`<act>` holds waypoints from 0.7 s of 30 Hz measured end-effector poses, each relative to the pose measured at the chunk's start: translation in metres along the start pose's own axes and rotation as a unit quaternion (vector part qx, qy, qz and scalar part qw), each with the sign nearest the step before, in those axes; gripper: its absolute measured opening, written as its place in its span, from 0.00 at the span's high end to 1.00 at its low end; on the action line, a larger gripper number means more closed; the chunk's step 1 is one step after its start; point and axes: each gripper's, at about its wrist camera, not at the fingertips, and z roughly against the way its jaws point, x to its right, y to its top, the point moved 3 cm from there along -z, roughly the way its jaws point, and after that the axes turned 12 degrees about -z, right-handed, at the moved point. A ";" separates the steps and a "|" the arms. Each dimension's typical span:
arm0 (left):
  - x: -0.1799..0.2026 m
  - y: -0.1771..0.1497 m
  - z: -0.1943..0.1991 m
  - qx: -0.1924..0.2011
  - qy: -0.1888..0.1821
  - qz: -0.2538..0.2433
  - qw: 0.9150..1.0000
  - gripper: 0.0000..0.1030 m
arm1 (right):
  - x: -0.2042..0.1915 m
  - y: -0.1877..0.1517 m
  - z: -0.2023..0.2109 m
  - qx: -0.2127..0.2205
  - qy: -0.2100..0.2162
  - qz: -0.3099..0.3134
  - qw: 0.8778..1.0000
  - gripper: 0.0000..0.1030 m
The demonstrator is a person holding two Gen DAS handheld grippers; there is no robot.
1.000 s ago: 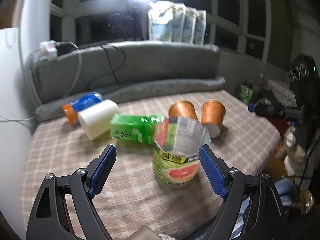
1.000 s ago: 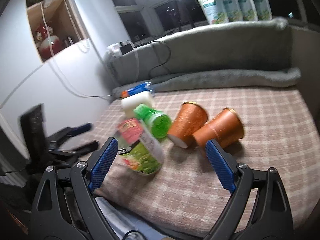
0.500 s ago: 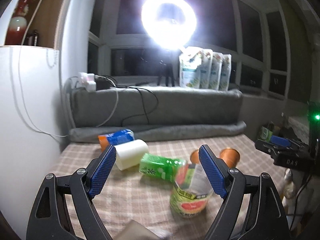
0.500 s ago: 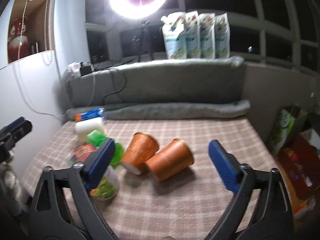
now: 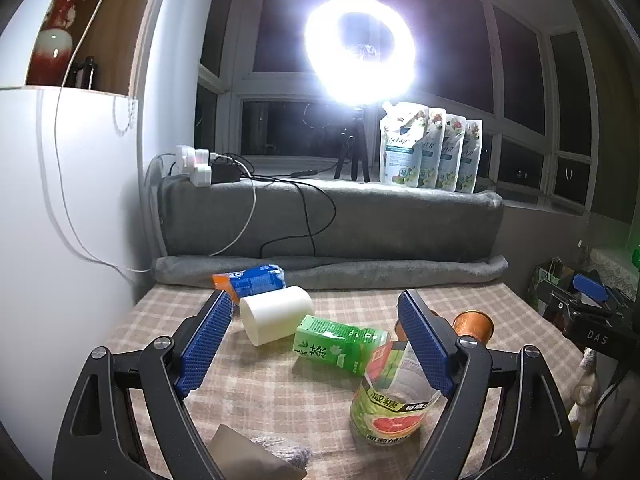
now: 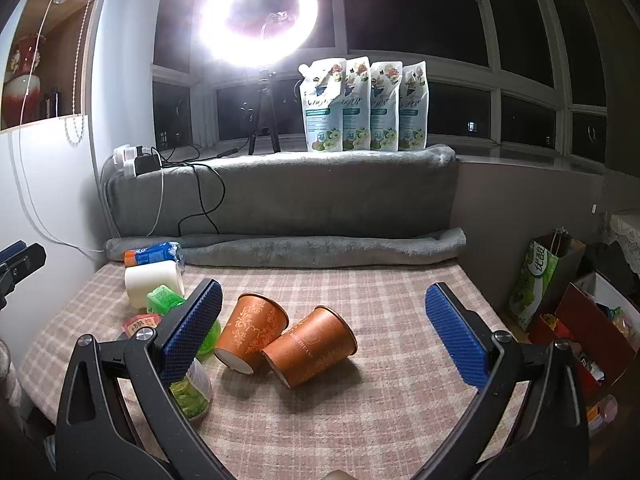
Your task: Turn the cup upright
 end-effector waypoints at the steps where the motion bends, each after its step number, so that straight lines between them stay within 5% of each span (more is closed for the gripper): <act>1: 0.000 0.000 0.000 0.000 -0.001 -0.001 1.000 0.17 | 0.000 0.000 0.000 0.001 0.000 0.000 1.000 0.00; 21: 0.006 0.003 0.006 0.007 -0.015 -0.004 1.000 0.17 | 0.002 0.000 0.001 0.004 -0.001 -0.002 1.000 0.00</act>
